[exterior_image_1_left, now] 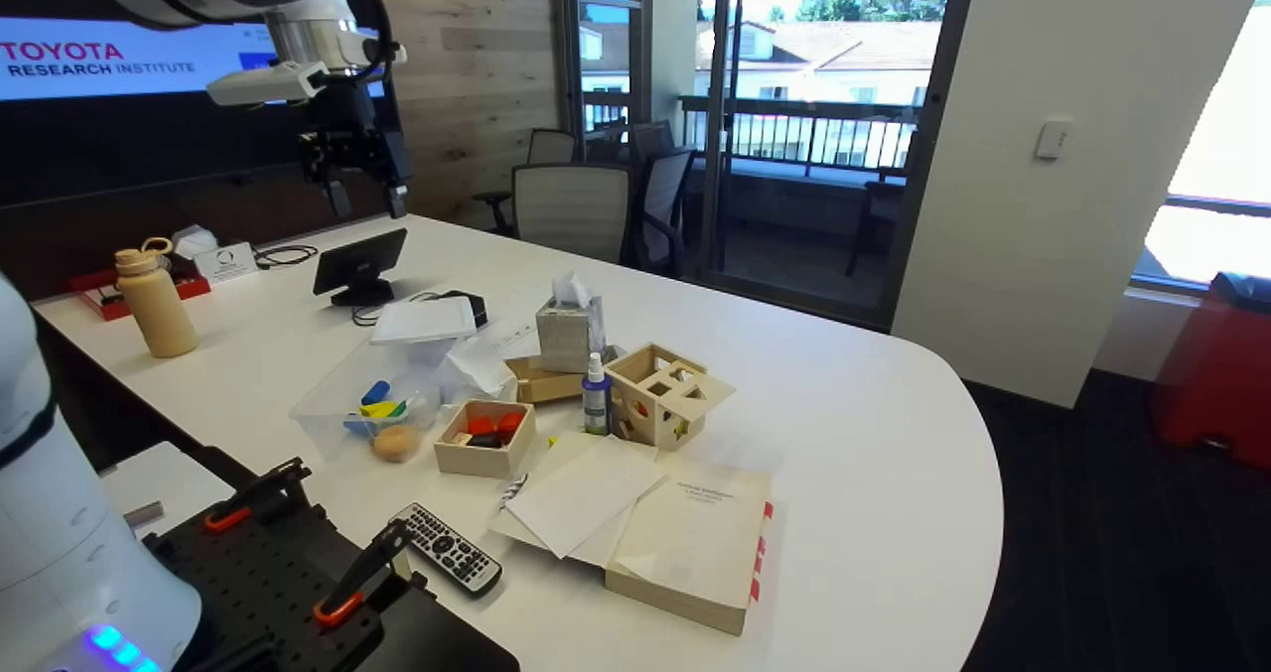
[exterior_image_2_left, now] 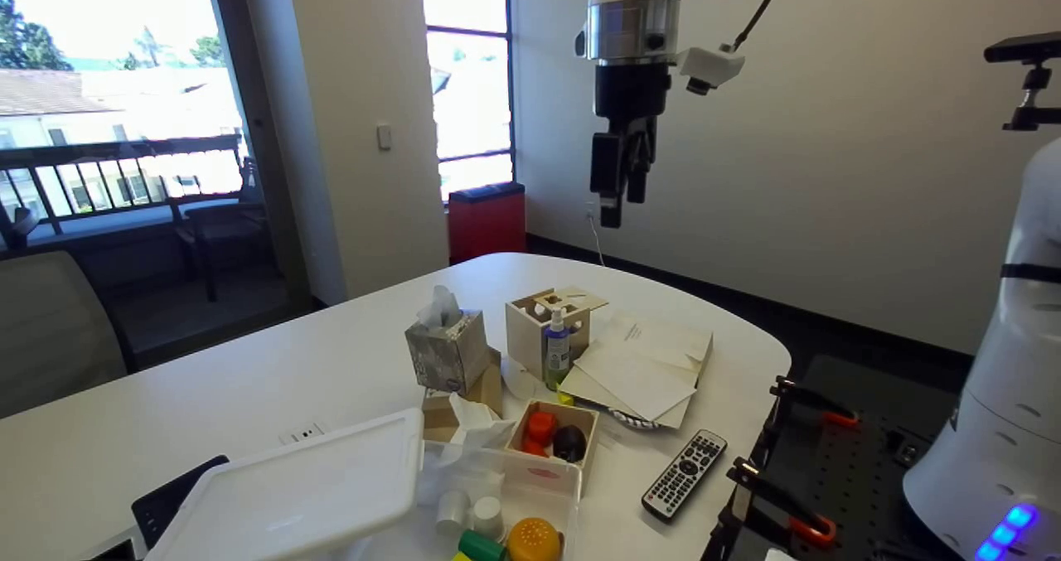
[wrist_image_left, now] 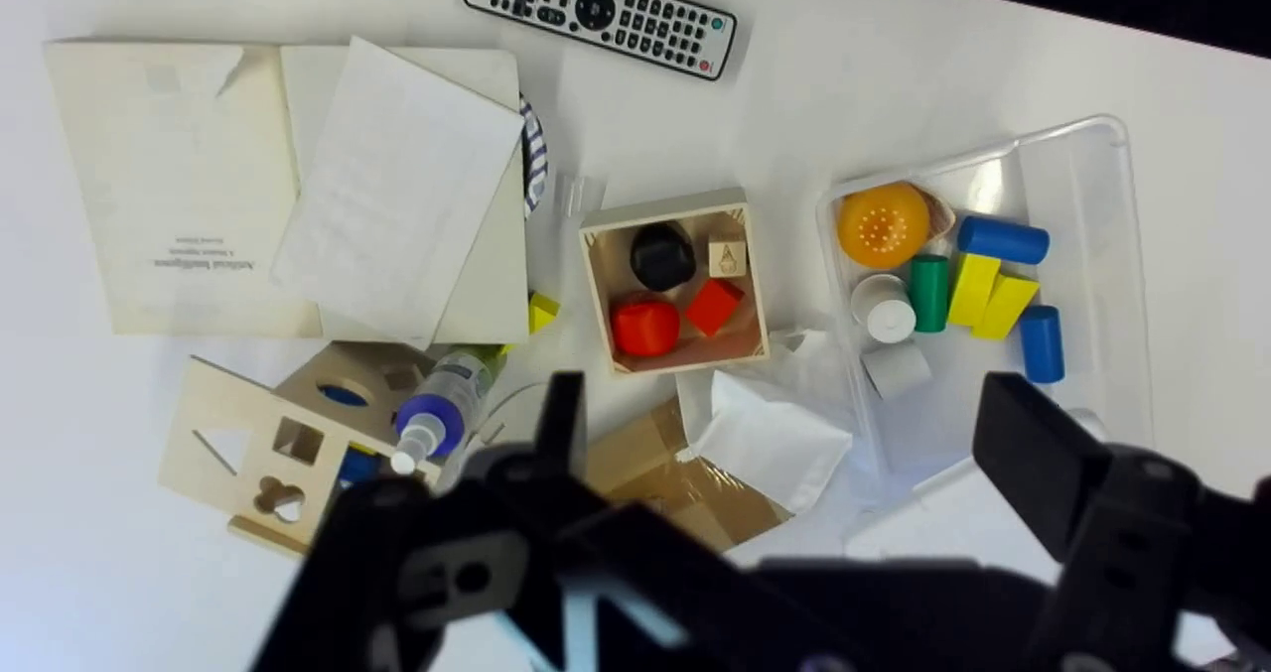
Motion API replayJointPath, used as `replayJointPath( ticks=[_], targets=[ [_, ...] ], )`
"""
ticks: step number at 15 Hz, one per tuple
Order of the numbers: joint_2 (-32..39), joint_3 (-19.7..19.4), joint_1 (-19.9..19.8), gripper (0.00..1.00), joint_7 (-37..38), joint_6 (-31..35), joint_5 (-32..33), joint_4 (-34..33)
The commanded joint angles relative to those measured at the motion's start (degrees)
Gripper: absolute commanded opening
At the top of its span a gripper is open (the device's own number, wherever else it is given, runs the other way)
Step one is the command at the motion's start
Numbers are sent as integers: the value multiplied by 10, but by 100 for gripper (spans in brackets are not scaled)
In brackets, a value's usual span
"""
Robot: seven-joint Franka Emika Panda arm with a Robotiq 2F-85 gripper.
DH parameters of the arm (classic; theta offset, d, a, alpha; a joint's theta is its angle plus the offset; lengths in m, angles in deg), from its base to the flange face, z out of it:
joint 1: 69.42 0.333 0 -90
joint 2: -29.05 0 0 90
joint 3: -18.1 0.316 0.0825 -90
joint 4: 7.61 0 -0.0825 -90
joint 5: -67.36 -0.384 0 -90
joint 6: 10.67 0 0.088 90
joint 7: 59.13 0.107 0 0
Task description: Place the bottle next to the box
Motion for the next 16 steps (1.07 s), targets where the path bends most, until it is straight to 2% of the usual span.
replayJointPath(
  ticks=[1, 4, 7, 10, 12, 16],
  targets=[
    [146, 12, -4, 100, 33, 43, 21, -104],
    [255, 3, -11, 100, 65, 85, 46, -189],
    [360, -21, -13, 100, 96, 87, 73, -286],
    [429, -55, -17, 100, 100, 77, 64, -351],
    [458, -77, -22, 100, 100, 77, 52, -373],
    [488, -103, -43, 100, 94, 85, 21, -368]
  ],
)
